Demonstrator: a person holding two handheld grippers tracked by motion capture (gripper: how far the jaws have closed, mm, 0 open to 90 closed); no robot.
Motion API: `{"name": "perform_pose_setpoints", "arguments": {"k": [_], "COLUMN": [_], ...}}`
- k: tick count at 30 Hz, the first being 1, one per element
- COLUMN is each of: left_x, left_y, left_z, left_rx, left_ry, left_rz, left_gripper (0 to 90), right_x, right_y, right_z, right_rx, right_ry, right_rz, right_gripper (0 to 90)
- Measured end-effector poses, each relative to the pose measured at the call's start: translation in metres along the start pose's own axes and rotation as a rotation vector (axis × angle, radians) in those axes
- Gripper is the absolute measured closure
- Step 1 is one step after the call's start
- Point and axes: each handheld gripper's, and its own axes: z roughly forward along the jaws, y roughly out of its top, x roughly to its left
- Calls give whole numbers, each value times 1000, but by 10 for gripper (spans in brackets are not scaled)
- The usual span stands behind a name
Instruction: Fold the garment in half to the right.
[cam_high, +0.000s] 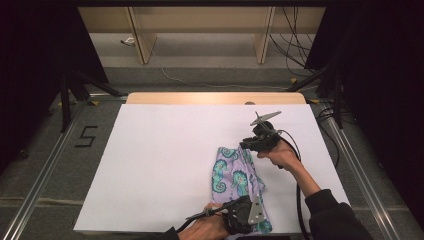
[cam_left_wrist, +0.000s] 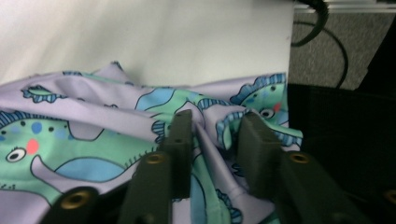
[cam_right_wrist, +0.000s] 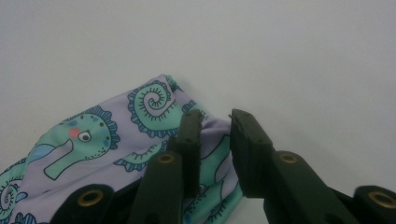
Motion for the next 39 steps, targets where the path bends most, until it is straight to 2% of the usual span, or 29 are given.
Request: {"name": "perform_pose_setpoints", "arguments": {"k": [2,4,8,13,16,19,20,23,25,29,33,39], "left_x": [0,1,6,16,23,33,37,46,49,49,44,43], "left_y": [2,3,5,0,-12,-30,-39,-58,-70,-87,-89,-90], "left_z": [-4,-11,-28,-51,-62,-72,-75,-78,-79,-75,-71,-67], "left_rx": [-15,-30,-80,-102,-100,-100,-96,-85,-73,-44,-22,-15], "left_ry": [4,4,23,68,95,107,97,85,93,49,34,16], "left_rz": [-2,-14,-63,-119,-179,-279,-329,-426,-474,-564,-573,-590], "left_gripper": [619,541,466,372,334,304,298,270,264,231,208,185], "right_x": [-1,-3,-2,2,4,5,5,7,8,10,11,9], "right_y": [0,2,4,8,10,12,12,14,15,18,17,16], "right_z": [-3,-7,-12,-13,-12,-10,-9,-5,-2,3,8,16], "right_rx": [-12,-24,-42,-41,-31,-17,-13,3,16,48,77,127], "right_ry": [-1,2,-3,-17,-23,-27,-32,-34,-34,-39,-47,-60], "right_rz": [8,26,46,53,61,67,72,76,76,76,79,88], "right_gripper": [697,642,554,456,419,400,396,390,389,373,360,350]}}
